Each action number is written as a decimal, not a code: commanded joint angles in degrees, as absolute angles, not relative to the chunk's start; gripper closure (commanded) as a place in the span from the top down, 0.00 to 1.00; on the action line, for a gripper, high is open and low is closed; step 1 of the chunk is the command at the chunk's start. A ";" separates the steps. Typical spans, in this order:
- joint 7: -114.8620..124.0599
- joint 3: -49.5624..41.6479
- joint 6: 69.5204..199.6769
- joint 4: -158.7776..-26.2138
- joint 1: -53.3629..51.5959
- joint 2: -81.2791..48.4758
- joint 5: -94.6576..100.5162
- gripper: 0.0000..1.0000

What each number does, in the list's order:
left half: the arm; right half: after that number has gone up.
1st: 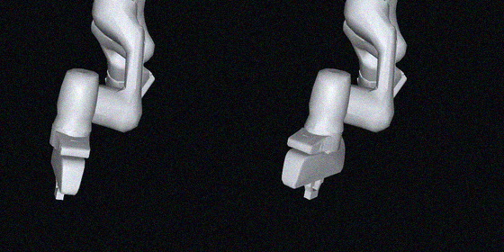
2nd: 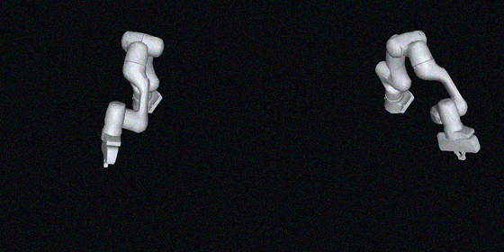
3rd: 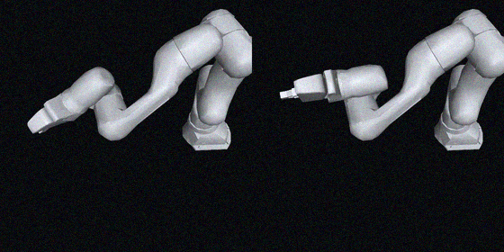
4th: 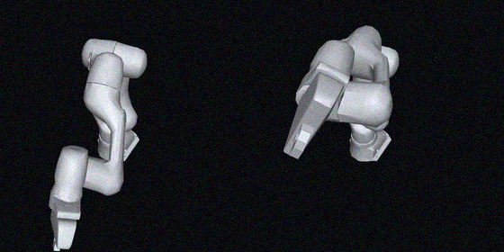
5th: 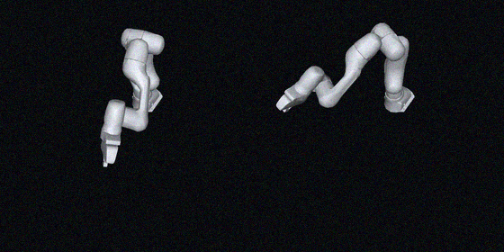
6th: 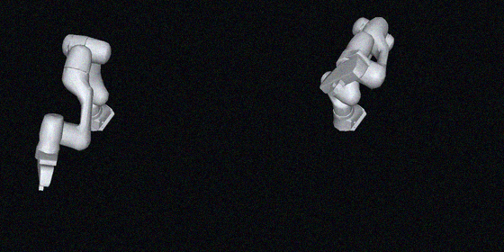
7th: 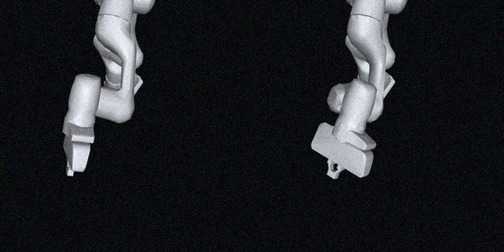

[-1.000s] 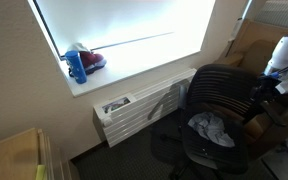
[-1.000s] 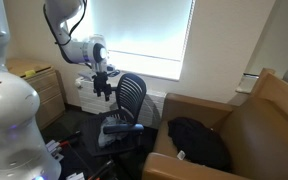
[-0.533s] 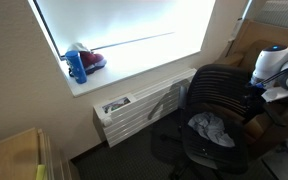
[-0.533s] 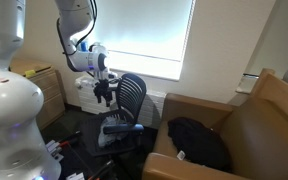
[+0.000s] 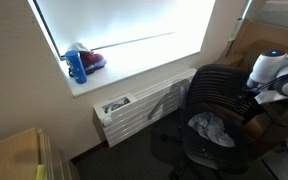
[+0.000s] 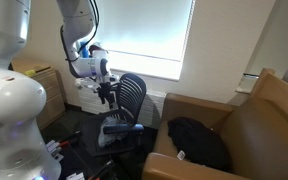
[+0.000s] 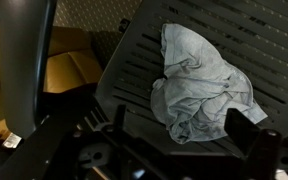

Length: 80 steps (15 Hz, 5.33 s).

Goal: Move the grey cloth to the seat of the brown chair

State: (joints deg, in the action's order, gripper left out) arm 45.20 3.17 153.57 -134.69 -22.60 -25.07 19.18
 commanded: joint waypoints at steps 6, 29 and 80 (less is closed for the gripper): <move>43.72 0.18 152.58 -125.67 -27.67 -38.32 16.26 1.00; 46.57 -7.26 160.20 -103.05 -32.83 -67.56 6.74 1.00; 55.65 -15.90 169.40 -81.13 -38.33 -87.12 -2.00 0.58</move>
